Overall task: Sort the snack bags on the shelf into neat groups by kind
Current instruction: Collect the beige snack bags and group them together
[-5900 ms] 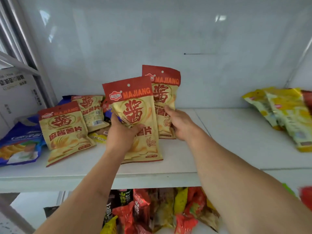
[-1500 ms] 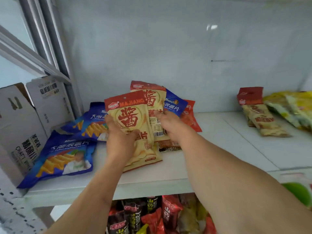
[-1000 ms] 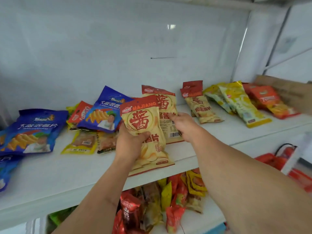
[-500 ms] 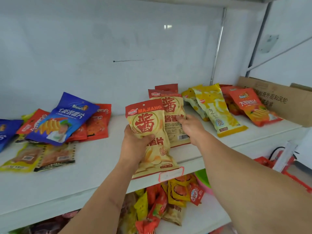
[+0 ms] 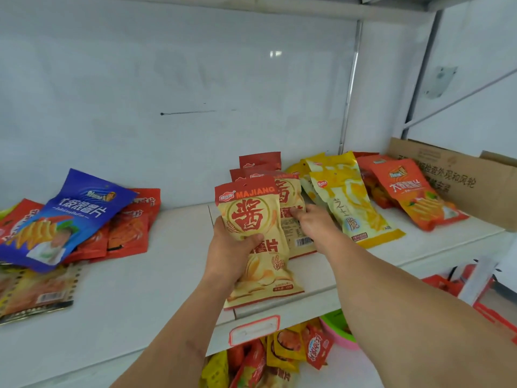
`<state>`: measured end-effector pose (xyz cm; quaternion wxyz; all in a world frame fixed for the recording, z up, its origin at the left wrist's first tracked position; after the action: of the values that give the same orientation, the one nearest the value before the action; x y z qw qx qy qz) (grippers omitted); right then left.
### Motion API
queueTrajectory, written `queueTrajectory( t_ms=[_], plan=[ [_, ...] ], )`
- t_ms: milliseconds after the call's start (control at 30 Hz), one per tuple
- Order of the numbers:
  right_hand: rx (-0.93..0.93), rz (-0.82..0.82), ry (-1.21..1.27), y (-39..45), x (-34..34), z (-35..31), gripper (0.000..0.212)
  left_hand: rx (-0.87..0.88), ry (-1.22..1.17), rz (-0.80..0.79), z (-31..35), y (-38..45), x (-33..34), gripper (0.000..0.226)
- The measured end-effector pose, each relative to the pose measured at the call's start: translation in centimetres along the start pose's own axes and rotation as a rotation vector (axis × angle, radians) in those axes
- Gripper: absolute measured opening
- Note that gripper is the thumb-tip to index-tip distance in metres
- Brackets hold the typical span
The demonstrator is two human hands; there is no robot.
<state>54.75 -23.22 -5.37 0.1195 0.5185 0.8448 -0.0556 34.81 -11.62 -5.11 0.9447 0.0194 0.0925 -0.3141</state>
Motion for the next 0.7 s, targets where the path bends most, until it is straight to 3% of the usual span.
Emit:
queueTrajectory(
  t_ms=[133,267,400,533,700],
  plan=[
    [0.018,-0.066,0.008,1.9,0.1,0.8,0.017,-0.019,0.039,0.046,0.0,0.7,1.7,0.058],
    [0.028,-0.082,0.024,3.6,0.2,1.5,0.032,-0.021,0.089,0.108,-0.1,1.3,3.6,0.065],
    [0.115,-0.115,0.165,4.2,0.6,2.1,0.030,-0.026,0.149,0.168,-0.3,1.9,6.0,0.072],
    [0.081,-0.134,0.134,4.7,0.2,1.6,0.062,-0.046,0.249,0.246,-0.5,2.1,7.4,0.077],
    [-0.047,-0.307,0.134,4.9,0.9,1.6,0.041,-0.065,0.231,0.250,-1.0,2.8,8.1,0.068]
  ],
)
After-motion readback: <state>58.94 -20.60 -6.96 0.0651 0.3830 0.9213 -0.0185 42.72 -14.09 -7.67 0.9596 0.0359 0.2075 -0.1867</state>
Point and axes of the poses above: each hand's wrist, its own y-axis towards the middle knuckle, its own x-axis out of the palm, z = x × y, the point moved 7 cm from there along y, towards the middle knuckle, and after that the axes turned 4 degrees about -x, right-handed, at the moved point
